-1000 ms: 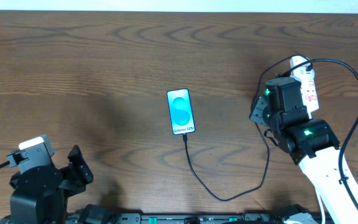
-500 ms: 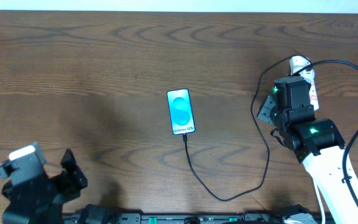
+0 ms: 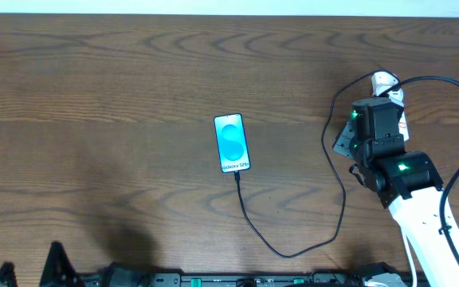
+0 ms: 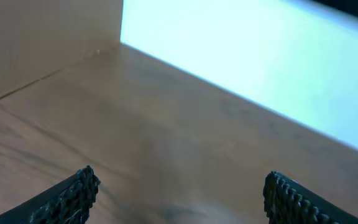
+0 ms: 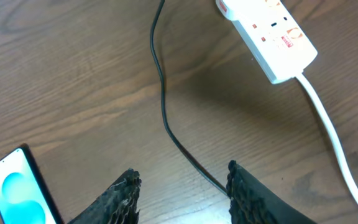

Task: Plug charger to phone and switch on socket
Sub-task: 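Move the right gripper over the white power strip's switch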

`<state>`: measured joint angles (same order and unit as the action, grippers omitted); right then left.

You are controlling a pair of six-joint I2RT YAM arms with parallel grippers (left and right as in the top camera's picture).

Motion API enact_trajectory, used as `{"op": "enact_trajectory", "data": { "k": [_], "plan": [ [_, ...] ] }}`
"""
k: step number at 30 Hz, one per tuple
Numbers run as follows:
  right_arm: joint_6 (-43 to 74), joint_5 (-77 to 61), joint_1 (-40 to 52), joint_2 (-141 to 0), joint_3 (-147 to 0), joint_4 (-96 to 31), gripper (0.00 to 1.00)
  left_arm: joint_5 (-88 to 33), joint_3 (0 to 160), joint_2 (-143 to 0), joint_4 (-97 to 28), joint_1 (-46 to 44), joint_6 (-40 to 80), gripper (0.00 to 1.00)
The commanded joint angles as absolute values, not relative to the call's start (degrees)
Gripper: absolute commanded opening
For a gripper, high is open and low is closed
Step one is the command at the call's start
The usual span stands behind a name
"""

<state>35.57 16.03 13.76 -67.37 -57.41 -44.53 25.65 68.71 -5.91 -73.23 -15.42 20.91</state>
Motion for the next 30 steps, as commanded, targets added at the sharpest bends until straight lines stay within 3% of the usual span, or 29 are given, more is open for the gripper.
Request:
{"op": "enact_trajectory", "data": {
  "k": [1,4,9,22,30],
  "plan": [
    [35.6,18.0,13.2,-68.1,-58.0,-44.3,0.40,26.4,68.5,-1.9,-73.3,-15.2,20.4,0.87],
    [35.6,19.4,12.1,-69.1,-58.0,-44.5,0.32,26.4,69.5,-0.1,-75.0,-15.1,20.4,0.87],
    [35.8,18.9,7.1,-69.7,-58.2,-44.6,0.01,26.4,69.9,-0.2,-76.5,-15.1,20.4,0.87],
    [37.7,12.3,-11.7,-70.9,-61.8,-47.2,0.01,26.4,69.9,-0.2,-76.5,-15.1,20.4,0.87],
    [37.0,5.2,-19.9,-81.7,-70.1,-51.8,0.01,26.4,69.9,-0.2,-76.5,-15.1,20.4,0.87]
  ]
}}
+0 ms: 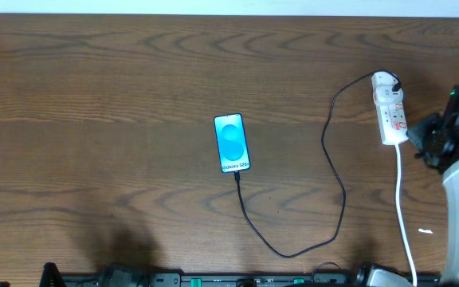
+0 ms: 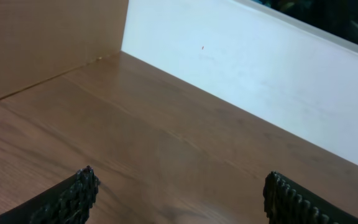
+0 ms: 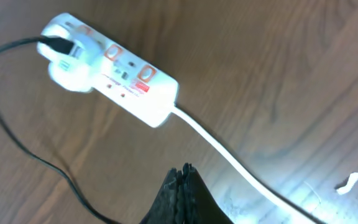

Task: Plug charger to phone and switch on socket
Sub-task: 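Move the right gripper over the white power strip's switch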

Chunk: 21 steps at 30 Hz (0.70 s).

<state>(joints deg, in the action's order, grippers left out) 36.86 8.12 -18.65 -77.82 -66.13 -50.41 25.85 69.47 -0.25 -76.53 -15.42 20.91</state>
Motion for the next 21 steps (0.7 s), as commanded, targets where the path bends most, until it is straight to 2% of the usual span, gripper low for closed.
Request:
{"op": "enact_trajectory", "data": {
  "k": [1,10,21],
  "plan": [
    [37.0,5.1,-20.2,-83.9,-72.2,-53.1,0.01,26.4,69.9,-0.2,-76.5,-15.1,20.4,0.87],
    [38.6,4.5,-20.3,-100.7,-87.9,-59.4,0.01,26.4,69.9,-0.2,-76.5,-15.1,20.4,0.87],
    [41.8,-3.4,-20.3,-116.7,-94.7,-53.0,0.01,26.4,69.9,-0.2,-76.5,-15.1,20.4,0.87]
  ]
}}
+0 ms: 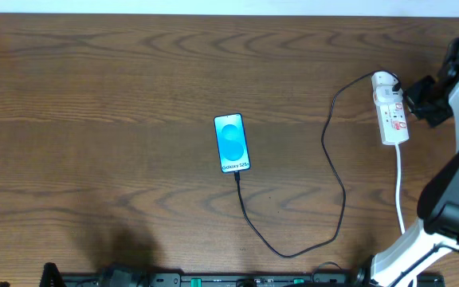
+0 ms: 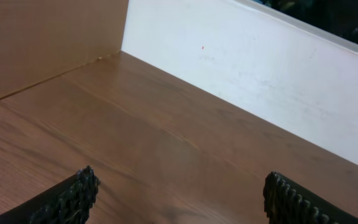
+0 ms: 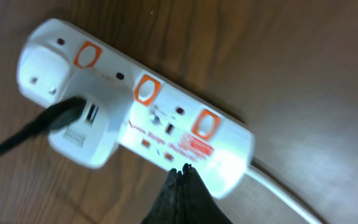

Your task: Plug charger to phone and switch on socket

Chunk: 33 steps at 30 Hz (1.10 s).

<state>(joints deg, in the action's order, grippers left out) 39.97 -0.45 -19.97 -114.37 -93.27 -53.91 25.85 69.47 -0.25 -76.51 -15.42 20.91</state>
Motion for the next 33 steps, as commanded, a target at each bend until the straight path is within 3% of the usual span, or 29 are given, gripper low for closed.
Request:
{"op": "enact_trajectory", "data": {
  "k": [1,33],
  "plan": [
    [42.0,-3.9,-20.3,-117.6,-94.7,-52.1,0.01,26.4,69.9,-0.2,-76.5,-15.1,20.4,0.87],
    [44.9,-4.6,-20.4,-121.1,-94.7,-42.1,0.01,26.4,69.9,-0.2,-76.5,-15.1,20.4,0.87]
  ]
}}
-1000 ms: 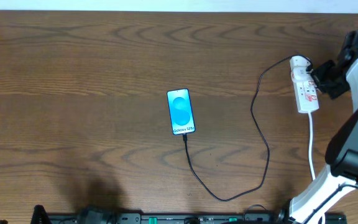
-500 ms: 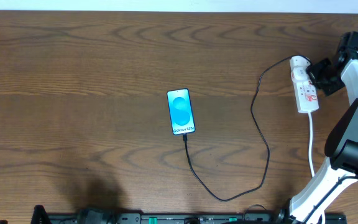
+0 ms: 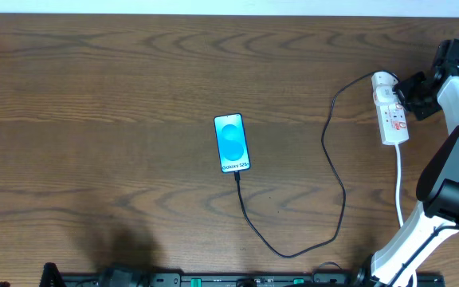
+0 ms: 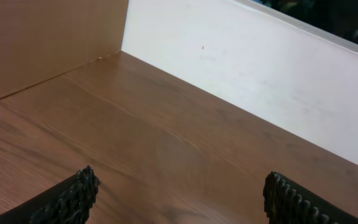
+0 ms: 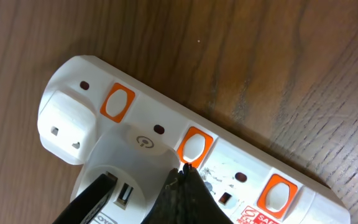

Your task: Plug charger to phone and switch on socket

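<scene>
The phone (image 3: 233, 143) lies screen up, lit blue, mid-table, with the black cable (image 3: 333, 171) plugged into its near end and running to the white charger (image 5: 123, 174) in the white power strip (image 3: 390, 118) at the far right. My right gripper (image 5: 185, 169) is shut, its fingertips right at the strip's middle orange switch (image 5: 193, 145); whether they press it cannot be told. In the overhead view the right gripper (image 3: 409, 89) sits beside the strip. My left gripper (image 4: 179, 193) is open over bare wood.
The strip's white lead (image 3: 399, 183) runs toward the table's near edge. A white wall (image 4: 260, 68) and a wooden side panel (image 4: 42, 43) border the table in the left wrist view.
My right gripper has come closer to the strip and up along it, its shut tips now at the middle orange switch beside the charger. The left gripper is unchanged.
At first my right gripper was open left of the strip, the cable in the phone. Then it was shut to the right of the strip, then lower over the strip's printed end. Now its tips sit at the middle switch.
</scene>
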`<state>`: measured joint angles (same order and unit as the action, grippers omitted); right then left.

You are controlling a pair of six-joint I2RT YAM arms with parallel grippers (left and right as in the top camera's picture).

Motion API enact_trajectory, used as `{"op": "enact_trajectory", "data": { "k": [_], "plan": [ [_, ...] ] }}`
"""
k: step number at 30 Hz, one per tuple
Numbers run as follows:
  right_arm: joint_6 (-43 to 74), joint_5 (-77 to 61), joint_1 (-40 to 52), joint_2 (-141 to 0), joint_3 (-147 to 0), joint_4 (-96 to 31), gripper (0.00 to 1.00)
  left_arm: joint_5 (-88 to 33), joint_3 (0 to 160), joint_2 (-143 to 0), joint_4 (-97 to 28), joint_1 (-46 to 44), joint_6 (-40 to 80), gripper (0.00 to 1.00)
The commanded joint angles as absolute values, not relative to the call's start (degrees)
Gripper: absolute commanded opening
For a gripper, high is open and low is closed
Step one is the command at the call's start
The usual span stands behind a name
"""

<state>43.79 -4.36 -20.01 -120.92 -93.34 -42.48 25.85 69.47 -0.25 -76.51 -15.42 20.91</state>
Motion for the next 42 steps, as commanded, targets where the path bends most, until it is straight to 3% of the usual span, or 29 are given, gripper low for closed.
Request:
{"op": "enact_trajectory", "data": {
  "k": [1,27,32,42],
  "plan": [
    [45.0,-4.6,-20.4,-121.1,-94.7,-42.0,0.01,26.4,69.9,-0.2,-76.5,-15.1,20.4,0.87],
    [41.4,-6.2,-19.7,-126.2,-94.8,-43.2,0.01,26.4,69.9,-0.2,-76.5,-15.1,20.4,0.87],
    [37.0,-1.3,-20.7,-118.3,-94.8,-46.2,0.01,26.4,69.9,-0.2,-76.5,-15.1,20.4,0.87],
    [34.0,9.1,-21.2,-88.9,-94.8,-44.8,0.01,26.4,69.9,-0.2,-76.5,-15.1,20.4,0.87]
  ]
}}
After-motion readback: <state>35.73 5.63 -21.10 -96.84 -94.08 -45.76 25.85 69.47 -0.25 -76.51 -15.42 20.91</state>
